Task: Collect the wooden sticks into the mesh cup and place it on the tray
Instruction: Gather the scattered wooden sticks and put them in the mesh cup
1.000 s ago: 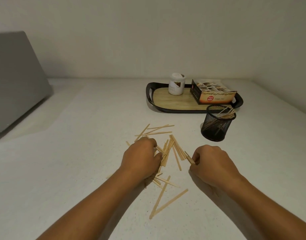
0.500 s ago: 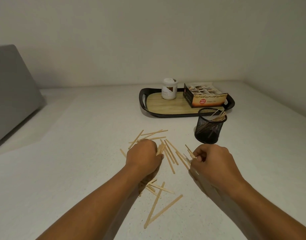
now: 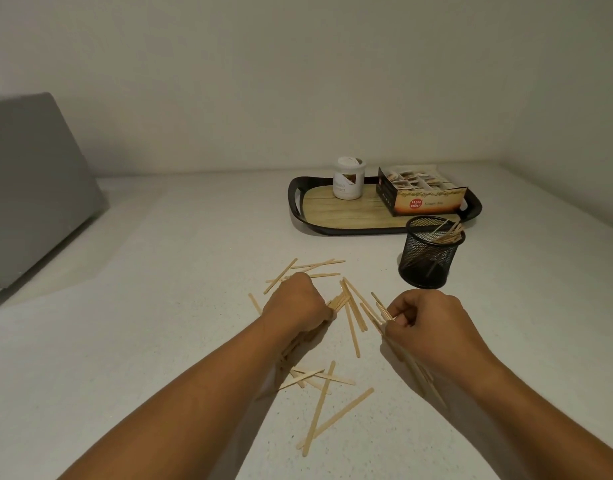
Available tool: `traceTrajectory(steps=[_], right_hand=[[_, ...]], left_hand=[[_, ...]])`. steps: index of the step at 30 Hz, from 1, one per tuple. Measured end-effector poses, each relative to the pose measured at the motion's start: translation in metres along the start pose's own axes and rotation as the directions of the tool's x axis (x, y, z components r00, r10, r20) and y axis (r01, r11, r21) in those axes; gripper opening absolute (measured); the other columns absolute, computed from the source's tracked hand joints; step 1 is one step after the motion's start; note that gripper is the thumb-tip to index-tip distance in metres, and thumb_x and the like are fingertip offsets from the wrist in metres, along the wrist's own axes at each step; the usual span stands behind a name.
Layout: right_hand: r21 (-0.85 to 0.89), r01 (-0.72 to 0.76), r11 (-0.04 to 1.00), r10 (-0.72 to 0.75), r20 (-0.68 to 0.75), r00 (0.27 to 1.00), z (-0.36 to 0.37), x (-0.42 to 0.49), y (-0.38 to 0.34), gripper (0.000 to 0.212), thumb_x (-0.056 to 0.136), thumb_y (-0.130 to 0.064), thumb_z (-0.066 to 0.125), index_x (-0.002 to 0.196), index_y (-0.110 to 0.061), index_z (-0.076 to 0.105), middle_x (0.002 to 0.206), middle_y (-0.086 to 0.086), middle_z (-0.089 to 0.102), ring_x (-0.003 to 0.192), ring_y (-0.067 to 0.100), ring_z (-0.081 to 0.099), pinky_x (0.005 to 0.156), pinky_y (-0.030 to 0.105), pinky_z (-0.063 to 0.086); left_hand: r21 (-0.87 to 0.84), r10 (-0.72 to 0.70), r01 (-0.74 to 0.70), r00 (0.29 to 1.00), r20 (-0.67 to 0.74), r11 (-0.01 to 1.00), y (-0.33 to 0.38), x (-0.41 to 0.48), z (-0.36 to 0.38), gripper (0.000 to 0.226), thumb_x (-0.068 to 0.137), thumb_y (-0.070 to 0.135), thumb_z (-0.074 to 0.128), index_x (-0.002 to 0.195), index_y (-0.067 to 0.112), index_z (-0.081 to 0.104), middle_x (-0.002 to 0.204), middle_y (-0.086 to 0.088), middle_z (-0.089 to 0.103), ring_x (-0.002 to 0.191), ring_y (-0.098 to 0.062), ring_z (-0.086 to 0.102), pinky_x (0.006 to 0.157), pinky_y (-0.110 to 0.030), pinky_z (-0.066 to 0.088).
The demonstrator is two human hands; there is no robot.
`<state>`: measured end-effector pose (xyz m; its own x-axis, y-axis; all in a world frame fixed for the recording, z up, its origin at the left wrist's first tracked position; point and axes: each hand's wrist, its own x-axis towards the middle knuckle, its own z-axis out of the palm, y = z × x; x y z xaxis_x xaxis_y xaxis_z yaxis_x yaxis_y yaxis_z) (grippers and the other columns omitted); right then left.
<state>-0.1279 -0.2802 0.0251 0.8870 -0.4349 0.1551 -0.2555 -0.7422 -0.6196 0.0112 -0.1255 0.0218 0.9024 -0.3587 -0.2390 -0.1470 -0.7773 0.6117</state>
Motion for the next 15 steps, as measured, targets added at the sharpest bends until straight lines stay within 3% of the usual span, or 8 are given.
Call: traceTrajectory(steps=[2, 5, 8, 12, 15], right_hand=[[0.013, 0.012, 1.000, -0.012, 0.003, 1.000, 0.000, 0.000, -0.001, 0.026, 0.077, -0.017, 0.072, 0.066, -0.038, 0.063, 0.059, -0.013, 0.067, 0.062, -0.003, 0.065, 0.048, 0.013, 0.051], [0.035, 0.021, 0.999, -0.021, 0.020, 1.000, 0.001, -0.001, -0.003, 0.027, 0.078, -0.017, 0.073, 0.066, -0.039, 0.062, 0.059, -0.014, 0.067, 0.063, -0.009, 0.064, 0.043, 0.006, 0.042], [0.024, 0.037, 0.999, -0.038, 0.020, 0.999, 0.000, -0.002, -0.004, 0.024, 0.076, -0.017, 0.072, 0.066, -0.037, 0.064, 0.059, -0.012, 0.067, 0.065, -0.005, 0.064, 0.046, 0.009, 0.045], [0.032, 0.051, 0.998, -0.051, 0.010, 0.999, 0.000, -0.003, -0.007, 0.023, 0.075, -0.017, 0.072, 0.065, -0.036, 0.065, 0.057, -0.012, 0.067, 0.064, -0.004, 0.064, 0.048, 0.015, 0.048], [0.044, 0.051, 0.998, -0.051, 0.008, 0.999, -0.002, -0.002, -0.007, 0.024, 0.075, -0.016, 0.072, 0.065, -0.037, 0.065, 0.057, -0.012, 0.067, 0.062, -0.003, 0.065, 0.045, 0.011, 0.047]], left_hand=[[0.037, 0.011, -0.010, 1.000, -0.007, 0.999, 0.002, -0.003, 0.001, 0.038, 0.078, 0.028, 0.078, 0.096, -0.004, 0.068, 0.095, -0.022, 0.069, 0.093, -0.036, 0.069, 0.068, -0.036, 0.050], [0.094, 0.037, -0.036, 0.999, -0.010, 0.995, 0.005, -0.005, 0.003, 0.018, 0.076, 0.022, 0.075, 0.080, 0.008, 0.062, 0.078, -0.011, 0.066, 0.088, -0.030, 0.070, 0.067, -0.035, 0.052], [0.137, 0.060, -0.059, 0.998, 0.000, 0.989, 0.010, -0.006, 0.004, 0.025, 0.075, 0.024, 0.075, 0.072, 0.012, 0.053, 0.070, -0.003, 0.056, 0.088, -0.029, 0.070, 0.063, -0.033, 0.047], [0.197, 0.117, -0.113, 0.993, -0.012, 0.974, 0.012, -0.007, 0.007, 0.031, 0.076, 0.030, 0.072, 0.062, 0.017, 0.048, 0.059, 0.002, 0.048, 0.066, -0.022, 0.060, 0.057, -0.030, 0.043], [0.255, 0.146, -0.132, 0.989, -0.035, 0.958, 0.012, -0.006, 0.010, 0.033, 0.079, 0.031, 0.071, 0.061, 0.018, 0.047, 0.057, 0.003, 0.046, 0.060, -0.018, 0.053, 0.054, -0.029, 0.040]])
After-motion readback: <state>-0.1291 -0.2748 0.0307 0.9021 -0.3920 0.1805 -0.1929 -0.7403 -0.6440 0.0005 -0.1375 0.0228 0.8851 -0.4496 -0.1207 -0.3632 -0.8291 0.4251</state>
